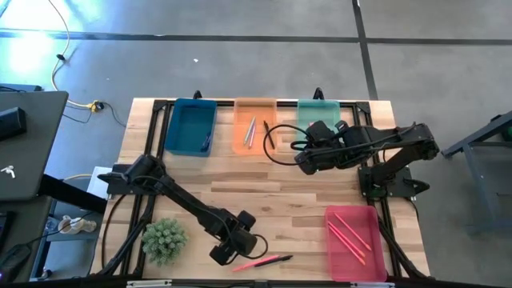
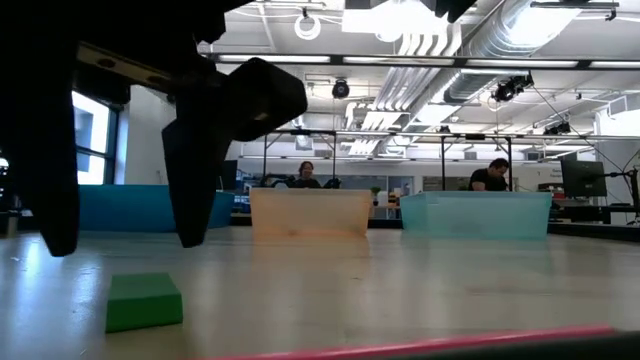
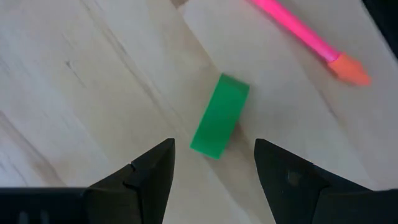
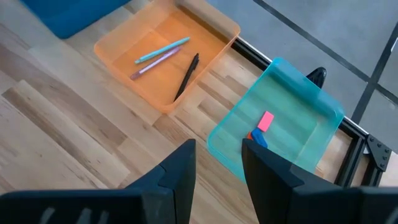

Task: Sort crayons/erasers/pens/pencils in bins
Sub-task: Put the green eraser into the green bin

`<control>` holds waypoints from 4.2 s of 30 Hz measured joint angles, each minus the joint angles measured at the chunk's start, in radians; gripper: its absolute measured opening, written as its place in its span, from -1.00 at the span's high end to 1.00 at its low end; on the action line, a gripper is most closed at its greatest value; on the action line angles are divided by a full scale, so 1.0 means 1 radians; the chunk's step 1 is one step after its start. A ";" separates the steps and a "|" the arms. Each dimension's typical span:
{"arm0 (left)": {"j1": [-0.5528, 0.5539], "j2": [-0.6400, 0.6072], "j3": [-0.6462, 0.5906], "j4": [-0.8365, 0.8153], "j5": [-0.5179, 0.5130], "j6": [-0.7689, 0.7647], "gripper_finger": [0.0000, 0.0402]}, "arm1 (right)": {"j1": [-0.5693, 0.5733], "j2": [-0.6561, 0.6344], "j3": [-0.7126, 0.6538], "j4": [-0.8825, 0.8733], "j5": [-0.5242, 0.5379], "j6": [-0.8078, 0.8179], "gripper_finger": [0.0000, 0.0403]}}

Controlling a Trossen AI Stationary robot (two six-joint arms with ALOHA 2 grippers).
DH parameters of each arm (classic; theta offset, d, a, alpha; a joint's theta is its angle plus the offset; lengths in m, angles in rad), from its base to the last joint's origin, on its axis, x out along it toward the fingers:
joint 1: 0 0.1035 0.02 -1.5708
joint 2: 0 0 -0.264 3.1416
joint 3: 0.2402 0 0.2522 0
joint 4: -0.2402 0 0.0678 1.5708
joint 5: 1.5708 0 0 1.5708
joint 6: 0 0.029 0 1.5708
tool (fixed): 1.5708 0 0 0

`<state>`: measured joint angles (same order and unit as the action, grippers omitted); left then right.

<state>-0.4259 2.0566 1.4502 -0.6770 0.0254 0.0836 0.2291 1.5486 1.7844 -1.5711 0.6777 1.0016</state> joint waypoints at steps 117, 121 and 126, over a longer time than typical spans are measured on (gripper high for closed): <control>0.416 0.018 0.056 1.178 -0.017 -0.153 0.62 | 0.260 -0.134 0.001 0.027 -0.400 0.618 0.13; 0.415 0.018 0.104 1.165 -0.038 -0.092 0.62 | 0.253 -0.116 0.001 0.027 -0.405 0.618 0.13; 0.415 0.017 0.136 1.112 -0.064 -0.078 0.62 | 0.253 -0.114 0.001 0.016 -0.406 0.653 0.13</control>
<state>-0.0105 2.0739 1.5862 0.4349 -0.0387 0.0055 0.4820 1.4342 1.7851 -1.5547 0.2722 1.6545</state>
